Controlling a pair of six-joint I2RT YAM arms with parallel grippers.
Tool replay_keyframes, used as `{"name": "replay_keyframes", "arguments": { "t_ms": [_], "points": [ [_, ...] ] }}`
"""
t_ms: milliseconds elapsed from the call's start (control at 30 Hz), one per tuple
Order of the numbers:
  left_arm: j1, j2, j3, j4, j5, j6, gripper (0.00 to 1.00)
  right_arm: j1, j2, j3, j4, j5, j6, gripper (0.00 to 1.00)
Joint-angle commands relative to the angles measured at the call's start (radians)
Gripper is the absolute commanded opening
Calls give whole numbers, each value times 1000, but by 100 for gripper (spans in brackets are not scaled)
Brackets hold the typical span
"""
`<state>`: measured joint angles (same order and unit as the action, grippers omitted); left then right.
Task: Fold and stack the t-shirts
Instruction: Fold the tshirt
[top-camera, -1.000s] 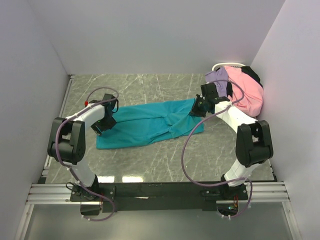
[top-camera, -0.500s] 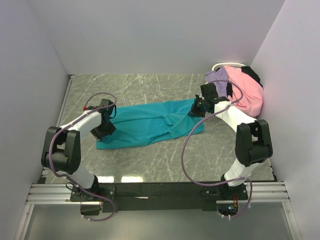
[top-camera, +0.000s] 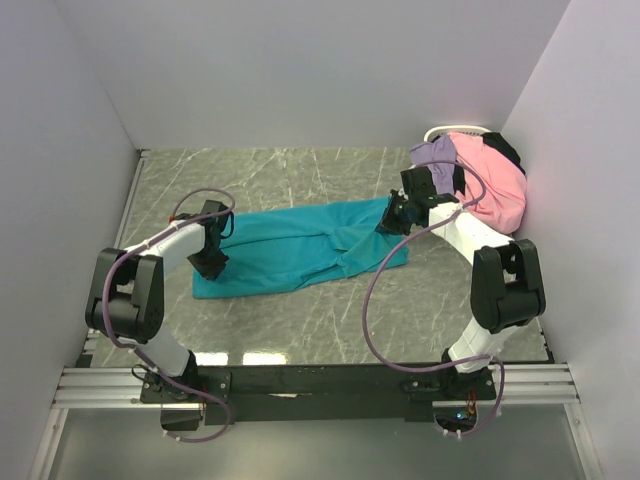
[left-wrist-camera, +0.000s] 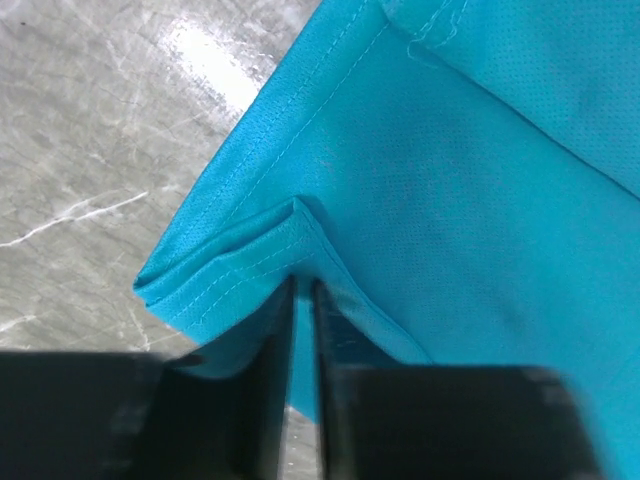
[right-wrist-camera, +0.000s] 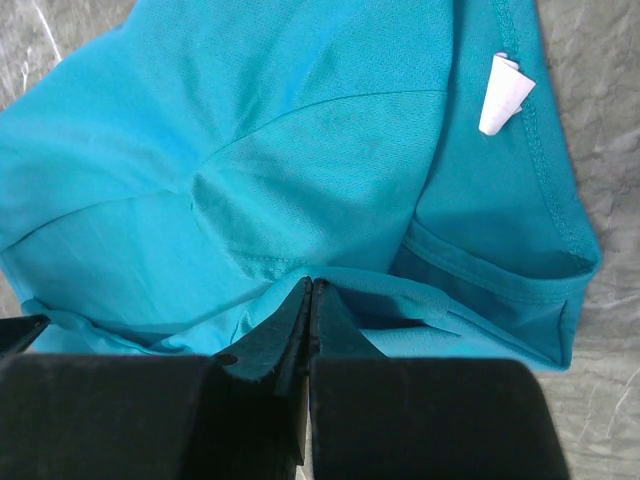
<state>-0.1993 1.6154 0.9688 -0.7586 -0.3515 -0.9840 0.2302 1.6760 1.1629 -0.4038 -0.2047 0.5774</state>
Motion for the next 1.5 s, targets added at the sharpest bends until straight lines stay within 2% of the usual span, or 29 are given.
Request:
{"name": "replay_keyframes", "arguments": {
  "t_ms": [0, 100, 133, 167, 200, 233, 267, 367, 467, 533, 567, 633, 667, 700, 833, 933, 1033, 1467],
  "points": [
    [1, 1, -13, 22, 13, 8, 11, -6, -52, -3, 26, 5, -17, 0],
    [1, 0, -13, 19, 6, 8, 2, -6, -50, 0, 26, 4, -17, 0],
    [1, -2, -10, 18, 6, 10, 2, -8, -50, -2, 28, 4, -17, 0],
    [1, -6, -7, 13, 2, 7, 6, -6, -50, -3, 28, 4, -17, 0],
    [1, -8, -5, 10, 0, 5, 16, -6, -50, -5, 29, 2, -17, 0],
    [1, -14, -4, 12, -3, 7, 34, -6, -52, -3, 31, 2, -17, 0],
    [1, -17, -1, 5, -9, 2, 56, -6, -50, -5, 31, 1, -17, 0],
    [1, -31, -4, 4, -20, -2, 74, -6, -47, -5, 31, -1, -19, 0],
    [1, -26, -8, 5, -24, -4, 83, -6, -44, -5, 31, -4, -21, 0],
    [1, -15, -12, 11, -26, -7, 79, -6, -45, -5, 33, -4, -19, 0],
    [1, -2, -10, 12, -24, -7, 73, -5, -45, -5, 33, -4, -19, 0],
    [1, 12, -8, 16, -23, -7, 67, -6, -45, -3, 31, -5, -21, 0],
    [1, 23, -10, 22, -23, -7, 59, -6, -48, -5, 31, -5, -21, 0],
    [1, 27, -10, 25, -21, -7, 56, -6, -48, -6, 31, -4, -21, 0],
    [1, 38, -5, 18, -30, -10, 36, -6, -50, -11, 33, -7, -17, 0],
    [1, 23, -1, 8, -43, -12, 13, -5, -52, -16, 37, -12, -17, 0],
    [1, 6, 1, -5, -57, -18, 3, -6, -52, -16, 37, -18, -19, 0],
    [1, -124, 16, -82, -79, -28, 1, -6, -108, -17, -4, 44, -34, 0]
  ]
}}
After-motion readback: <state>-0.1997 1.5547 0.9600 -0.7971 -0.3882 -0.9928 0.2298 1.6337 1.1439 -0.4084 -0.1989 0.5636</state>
